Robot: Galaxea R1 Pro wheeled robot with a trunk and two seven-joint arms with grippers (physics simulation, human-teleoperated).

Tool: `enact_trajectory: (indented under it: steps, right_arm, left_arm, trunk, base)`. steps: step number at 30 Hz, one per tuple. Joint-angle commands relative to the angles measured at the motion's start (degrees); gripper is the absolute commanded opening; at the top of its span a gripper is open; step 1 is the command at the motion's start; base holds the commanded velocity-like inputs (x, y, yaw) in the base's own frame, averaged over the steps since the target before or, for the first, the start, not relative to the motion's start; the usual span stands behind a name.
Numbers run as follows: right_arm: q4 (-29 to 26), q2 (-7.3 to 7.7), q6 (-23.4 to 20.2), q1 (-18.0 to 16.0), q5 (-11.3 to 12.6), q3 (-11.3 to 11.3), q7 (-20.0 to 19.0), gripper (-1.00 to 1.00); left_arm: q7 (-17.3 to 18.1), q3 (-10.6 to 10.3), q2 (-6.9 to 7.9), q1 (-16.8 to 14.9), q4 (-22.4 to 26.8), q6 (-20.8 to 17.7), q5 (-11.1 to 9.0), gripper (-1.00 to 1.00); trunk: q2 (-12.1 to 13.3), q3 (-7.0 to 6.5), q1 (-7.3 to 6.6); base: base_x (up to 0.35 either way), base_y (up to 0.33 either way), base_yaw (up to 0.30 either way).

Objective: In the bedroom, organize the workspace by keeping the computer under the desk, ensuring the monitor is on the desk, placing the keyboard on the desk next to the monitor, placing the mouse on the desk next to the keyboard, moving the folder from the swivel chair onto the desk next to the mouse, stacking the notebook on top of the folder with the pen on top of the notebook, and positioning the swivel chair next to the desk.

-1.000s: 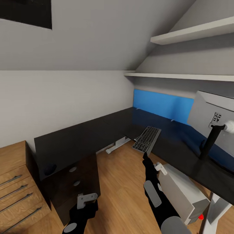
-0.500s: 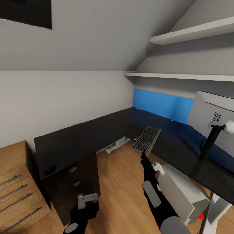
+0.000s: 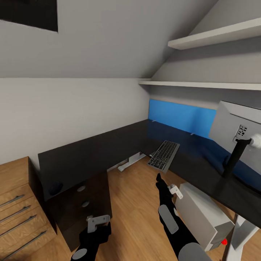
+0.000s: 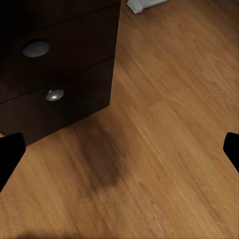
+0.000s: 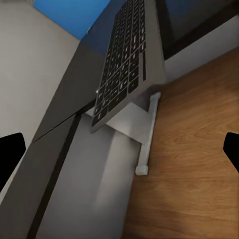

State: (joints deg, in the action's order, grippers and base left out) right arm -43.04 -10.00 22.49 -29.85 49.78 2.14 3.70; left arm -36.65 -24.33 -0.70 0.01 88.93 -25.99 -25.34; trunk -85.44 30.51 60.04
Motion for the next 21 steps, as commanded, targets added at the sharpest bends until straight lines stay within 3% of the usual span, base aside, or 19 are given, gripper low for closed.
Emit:
enact_trajectory:
  steps: [1,21]
  right_arm:
    - [-0.06,0.00,0.30,-0.03,0.23,0.18,0.28,1.00]
    - [-0.29,0.00,0.19,-0.03,0.23,0.24,0.10,1.00]
  left_arm:
    - [-0.41,-0.05,0.00,-0.01,0.10,-0.10,-0.43,1.00]
    - [-0.52,-0.11,0.00,-0.01,0.02,-0.12,-0.50,1.00]
  trunk:
    - [-0.45,0.23,0.23]
    - [-8.47,3.82,4.62]
  base:
    - [0.000,0.000,0.000]
    - [0.000,0.000,0.000]
